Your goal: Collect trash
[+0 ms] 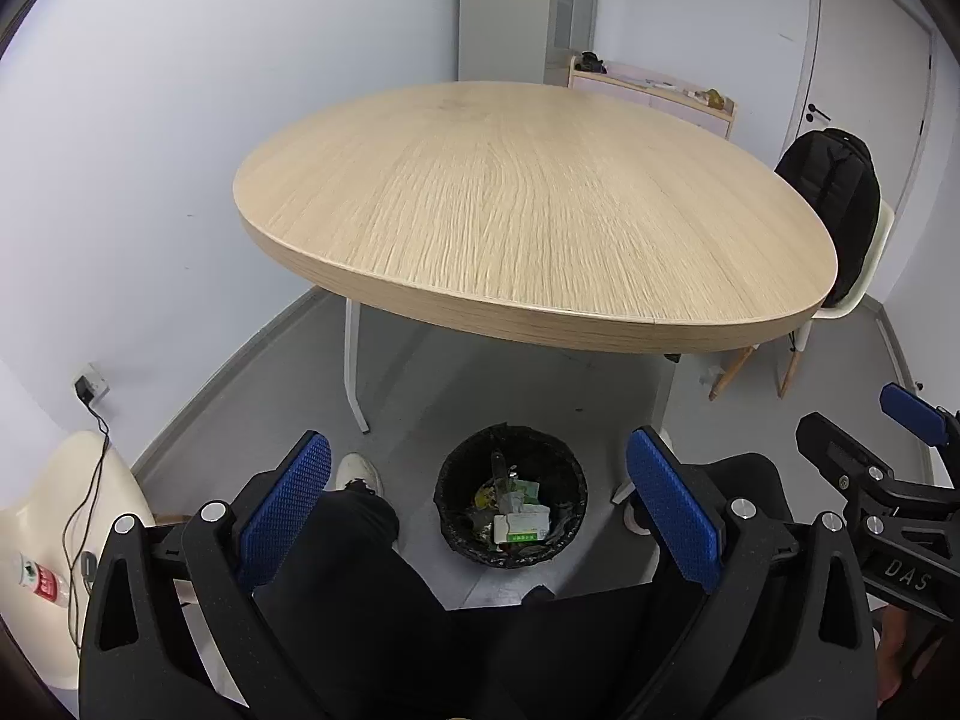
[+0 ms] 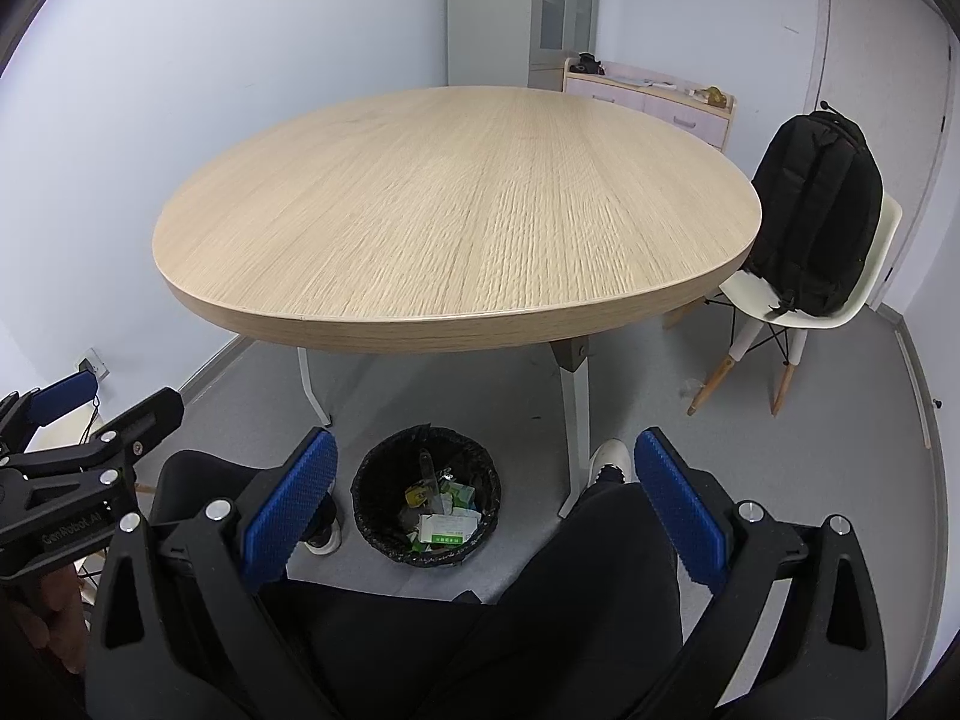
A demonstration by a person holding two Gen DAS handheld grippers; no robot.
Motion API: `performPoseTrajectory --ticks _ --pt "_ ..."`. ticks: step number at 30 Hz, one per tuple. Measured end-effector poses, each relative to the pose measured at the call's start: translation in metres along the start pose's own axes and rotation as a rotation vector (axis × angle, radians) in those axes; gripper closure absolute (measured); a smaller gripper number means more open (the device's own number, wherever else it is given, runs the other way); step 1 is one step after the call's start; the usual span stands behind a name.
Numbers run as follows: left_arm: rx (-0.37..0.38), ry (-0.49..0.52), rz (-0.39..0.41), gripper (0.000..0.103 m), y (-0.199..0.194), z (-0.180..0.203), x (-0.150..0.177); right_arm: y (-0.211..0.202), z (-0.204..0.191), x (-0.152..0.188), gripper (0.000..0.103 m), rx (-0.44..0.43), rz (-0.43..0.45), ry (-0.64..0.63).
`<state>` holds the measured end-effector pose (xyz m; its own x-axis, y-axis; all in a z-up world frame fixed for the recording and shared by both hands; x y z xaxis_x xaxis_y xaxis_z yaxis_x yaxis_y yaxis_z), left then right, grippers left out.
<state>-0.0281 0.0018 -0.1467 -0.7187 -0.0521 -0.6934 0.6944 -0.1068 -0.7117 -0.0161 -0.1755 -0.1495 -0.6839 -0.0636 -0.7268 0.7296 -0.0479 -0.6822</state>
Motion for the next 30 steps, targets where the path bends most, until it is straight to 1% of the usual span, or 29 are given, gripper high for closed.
performPoseTrajectory --ticks 11,20,23,30 --pt "0.004 0.002 0.003 0.006 -0.0011 0.0006 0.0014 -0.0019 -0.0001 0.0034 0.008 -0.002 0.007 -0.001" --pt "0.015 -0.005 -0.018 0.006 0.0051 0.001 0.0038 -0.0019 -0.0002 0.0035 0.008 -0.004 0.006 -0.002" --pt "0.03 -0.031 -0.016 0.006 0.0052 -0.0001 0.0042 -0.0015 -0.0002 0.0041 0.008 -0.004 0.005 -0.003" --pt "0.014 -0.012 -0.005 0.006 0.0034 0.0025 0.003 -0.0004 0.0003 0.0052 0.008 -0.004 0.004 -0.005"
Point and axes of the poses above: each gripper's, at about its wrist camera, not at the fingertips, and y roughly the way its jaws point, z to its right, x to its underside, the point moved 7 cm from there along y, roughly the way its jaws point, and after that the axes turned 8 degrees about x, right-handed, at the moved point
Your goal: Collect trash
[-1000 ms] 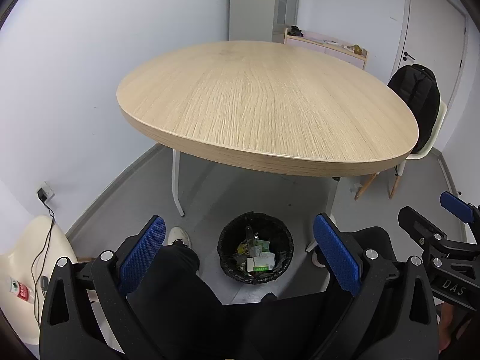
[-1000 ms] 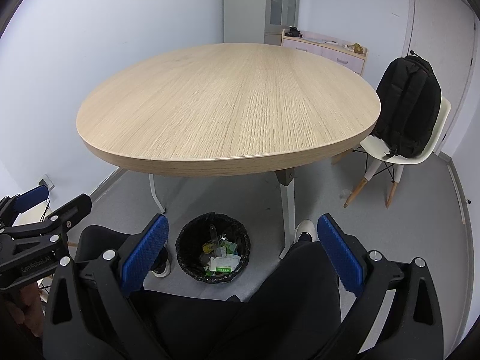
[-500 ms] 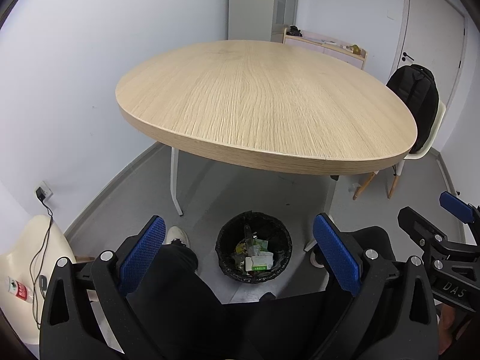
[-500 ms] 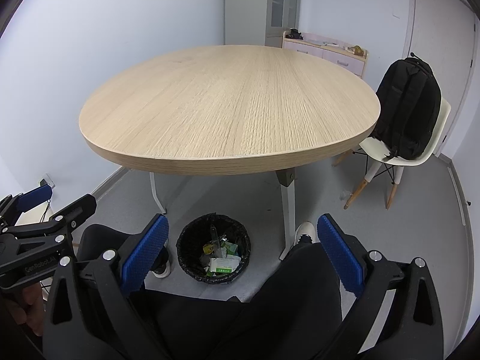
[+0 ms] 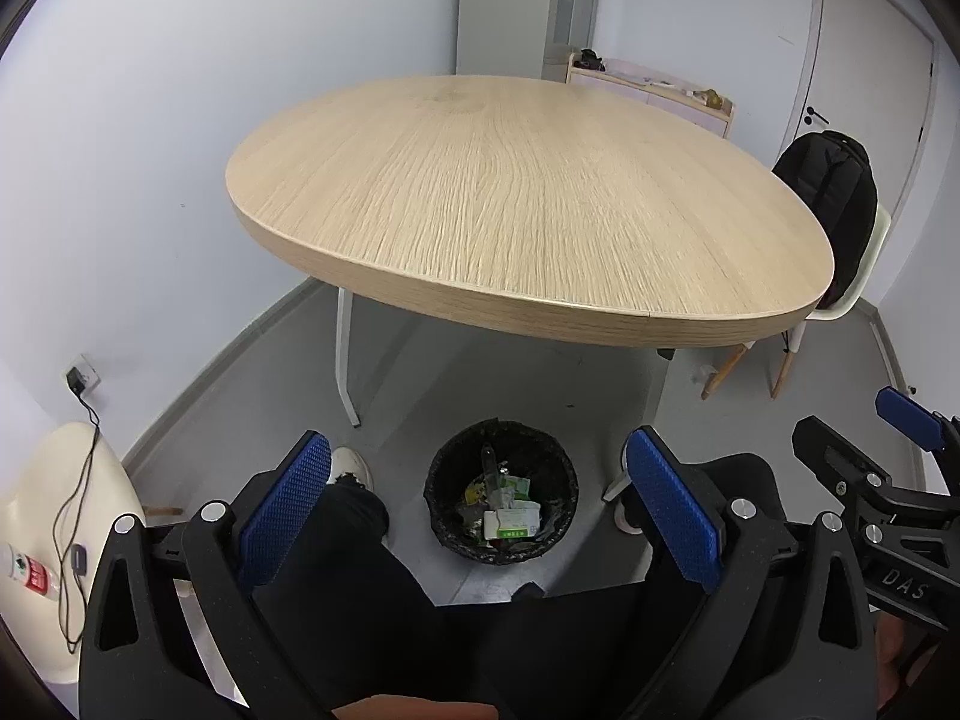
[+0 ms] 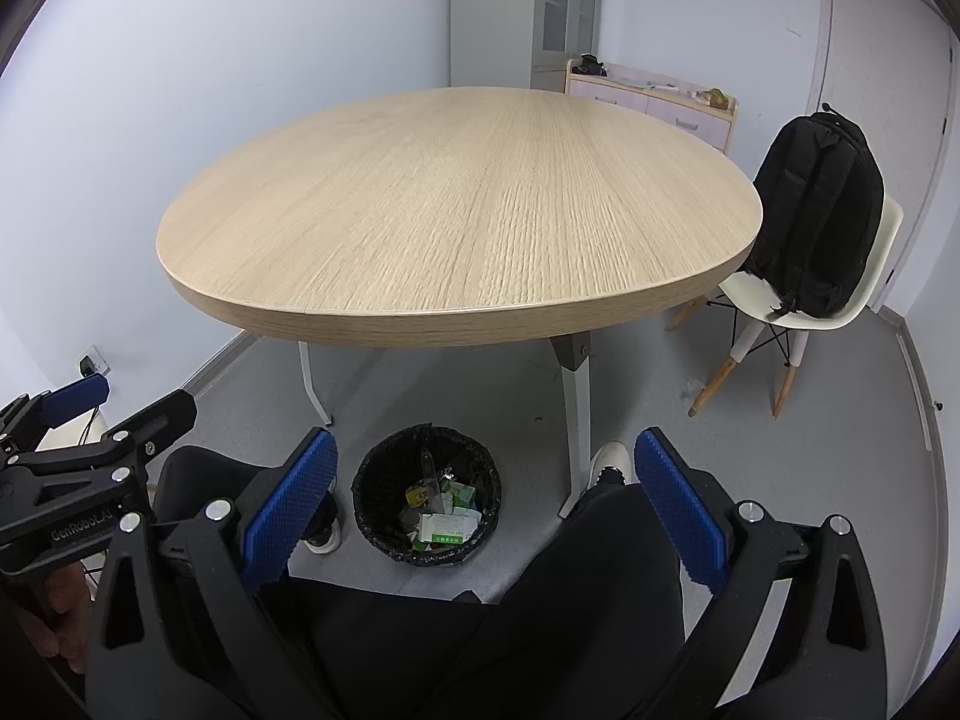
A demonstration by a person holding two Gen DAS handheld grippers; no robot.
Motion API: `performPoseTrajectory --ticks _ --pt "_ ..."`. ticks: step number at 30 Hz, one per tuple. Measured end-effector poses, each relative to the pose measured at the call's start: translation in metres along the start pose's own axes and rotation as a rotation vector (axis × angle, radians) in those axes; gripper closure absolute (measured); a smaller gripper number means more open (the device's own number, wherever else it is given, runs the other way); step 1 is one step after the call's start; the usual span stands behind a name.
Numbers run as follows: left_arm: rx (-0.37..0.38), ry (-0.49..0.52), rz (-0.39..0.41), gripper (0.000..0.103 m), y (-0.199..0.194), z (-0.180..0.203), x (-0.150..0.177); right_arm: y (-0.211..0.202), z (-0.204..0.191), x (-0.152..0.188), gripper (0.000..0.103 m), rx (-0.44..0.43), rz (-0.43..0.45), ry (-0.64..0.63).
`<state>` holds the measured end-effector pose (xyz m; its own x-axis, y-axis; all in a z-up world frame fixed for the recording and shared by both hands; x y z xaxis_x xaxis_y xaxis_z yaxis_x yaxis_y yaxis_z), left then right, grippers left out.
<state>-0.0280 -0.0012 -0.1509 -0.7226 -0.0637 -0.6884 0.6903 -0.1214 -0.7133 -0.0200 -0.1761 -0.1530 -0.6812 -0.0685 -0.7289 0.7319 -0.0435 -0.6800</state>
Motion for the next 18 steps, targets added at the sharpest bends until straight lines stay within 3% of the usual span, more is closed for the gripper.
performPoseTrajectory --ticks 18 --pt "-0.01 0.014 -0.01 0.007 0.012 0.011 -0.005 0.003 0.002 0.0 0.008 -0.018 0.001 -0.014"
Point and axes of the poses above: each gripper's, at about its wrist camera, not at the fingertips, and y roughly the way its jaws point, z to its right, x to its underside, the point moved 7 cm from there along y, roughly the way its jaws point, and after that the axes turned 8 degrees about x, right-handed, at the moved point
